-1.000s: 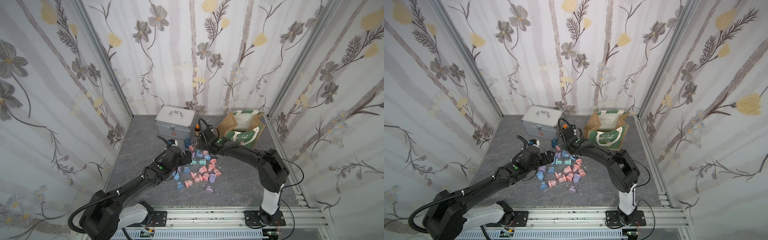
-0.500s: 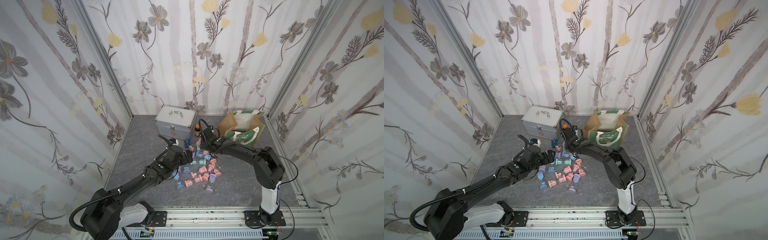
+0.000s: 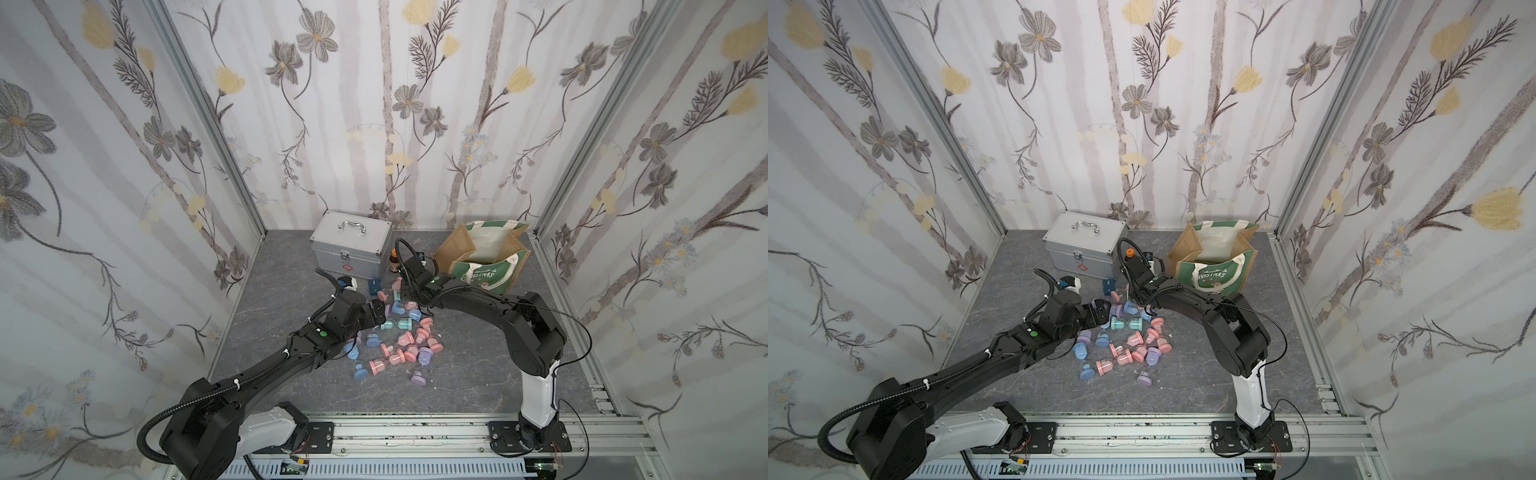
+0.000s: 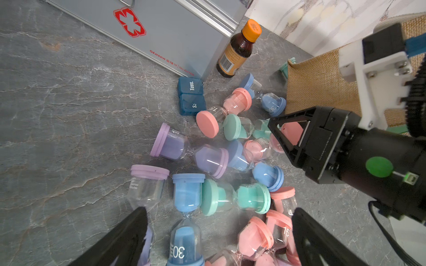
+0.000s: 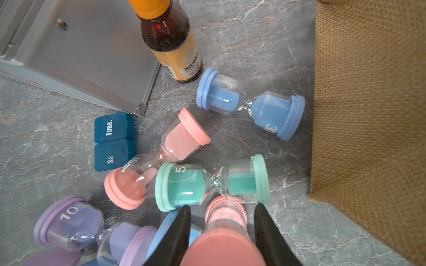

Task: Put the hourglass into the canvas bag
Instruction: Pick up the hourglass from the center of the board, then adjust the canvas bag at the center of the board.

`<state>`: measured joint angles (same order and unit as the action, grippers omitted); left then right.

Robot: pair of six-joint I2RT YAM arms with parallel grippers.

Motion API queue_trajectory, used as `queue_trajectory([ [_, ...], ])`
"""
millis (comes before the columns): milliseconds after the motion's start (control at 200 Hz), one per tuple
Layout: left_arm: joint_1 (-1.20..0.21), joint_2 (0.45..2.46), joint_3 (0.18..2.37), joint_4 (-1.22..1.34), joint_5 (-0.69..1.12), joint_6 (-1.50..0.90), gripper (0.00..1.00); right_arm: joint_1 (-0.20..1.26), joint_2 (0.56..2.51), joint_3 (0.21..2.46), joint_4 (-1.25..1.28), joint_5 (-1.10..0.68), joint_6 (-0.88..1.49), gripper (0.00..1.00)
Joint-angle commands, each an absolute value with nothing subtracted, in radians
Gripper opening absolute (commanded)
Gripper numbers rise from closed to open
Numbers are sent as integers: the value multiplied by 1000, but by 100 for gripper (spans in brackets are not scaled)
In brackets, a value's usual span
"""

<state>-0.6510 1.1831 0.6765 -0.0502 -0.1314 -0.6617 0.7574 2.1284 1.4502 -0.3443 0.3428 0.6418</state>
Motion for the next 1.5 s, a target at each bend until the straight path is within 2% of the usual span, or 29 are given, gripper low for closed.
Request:
queue_trajectory([
  [0, -650, 1172, 681, -35, -151, -660, 100, 759, 2112, 1466, -348, 365, 630, 34],
  [120, -650, 1160, 688, -42, -148, -660, 100, 759, 2081, 1470, -352, 365, 620, 30],
  [310, -650, 1131, 704, -66, -145, -658, 100, 757, 2000, 1470, -370, 367, 601, 28],
  [799, -665, 1091, 830, -186, -103, -654, 100, 713, 1666, 1497, -441, 393, 505, 23],
  [1124, -730, 1151, 925, -217, -114, -625, 100, 588, 1490, 1526, -477, 464, 438, 20],
  [1494, -809, 1256, 1013, -209, -139, -606, 100, 408, 1528, 1521, -478, 532, 445, 20],
])
